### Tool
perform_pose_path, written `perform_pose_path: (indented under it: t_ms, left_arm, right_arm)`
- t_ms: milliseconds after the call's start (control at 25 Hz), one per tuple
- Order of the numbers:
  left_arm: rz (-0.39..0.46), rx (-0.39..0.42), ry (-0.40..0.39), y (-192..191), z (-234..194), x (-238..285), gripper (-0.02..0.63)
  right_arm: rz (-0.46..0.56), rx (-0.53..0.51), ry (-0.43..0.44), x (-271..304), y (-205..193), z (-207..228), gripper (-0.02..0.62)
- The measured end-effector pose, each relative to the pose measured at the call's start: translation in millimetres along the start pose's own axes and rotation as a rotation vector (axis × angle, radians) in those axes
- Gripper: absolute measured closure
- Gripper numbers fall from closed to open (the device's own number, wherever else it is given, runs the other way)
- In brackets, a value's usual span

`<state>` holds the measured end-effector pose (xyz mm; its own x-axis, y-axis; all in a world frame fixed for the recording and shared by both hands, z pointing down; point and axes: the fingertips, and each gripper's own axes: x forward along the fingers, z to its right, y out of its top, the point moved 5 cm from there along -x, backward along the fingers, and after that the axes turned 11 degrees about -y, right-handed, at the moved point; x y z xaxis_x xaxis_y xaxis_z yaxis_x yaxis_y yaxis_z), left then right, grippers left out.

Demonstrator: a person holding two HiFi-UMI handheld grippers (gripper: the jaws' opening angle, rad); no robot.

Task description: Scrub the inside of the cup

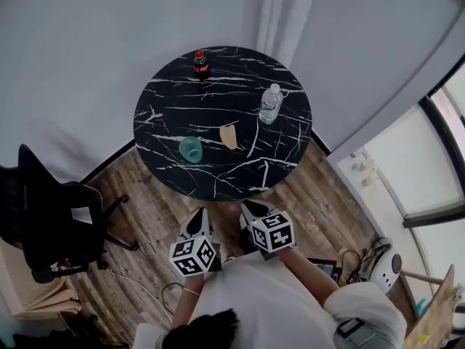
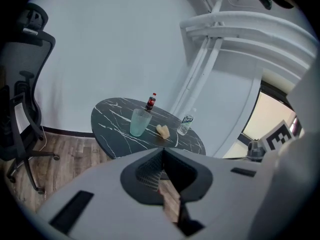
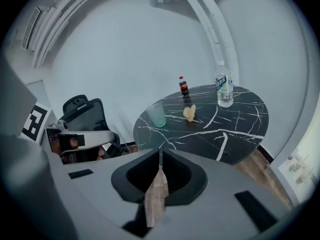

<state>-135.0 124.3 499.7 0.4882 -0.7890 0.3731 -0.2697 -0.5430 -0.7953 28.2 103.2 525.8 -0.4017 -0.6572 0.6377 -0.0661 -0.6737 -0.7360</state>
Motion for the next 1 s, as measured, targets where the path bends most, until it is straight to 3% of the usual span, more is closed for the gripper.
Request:
perform_pose_path:
  t_ms: [360,560,680,1000]
  left_arm:
    - [0.010,-0.035,0.084,24,-11,42,0.597]
    - [0.083,-0.139,0.151,34,-24,51,0.597]
    - [0.102,-0.150,0.197,36,-28,57,0.597]
    - [0.117,-0.154,0.272,37,-29,72,0.597]
  right_arm:
    - [-0.014,-0.018,0.046,42,42,32,0.557]
    - [-0.029,-0.047,0.107,66,66,44,0.550]
    - [-0.049,-0.057,0.157,79,77,50,0.463]
    - [-0.073,-0.086,0.169,101,92,63,0.420]
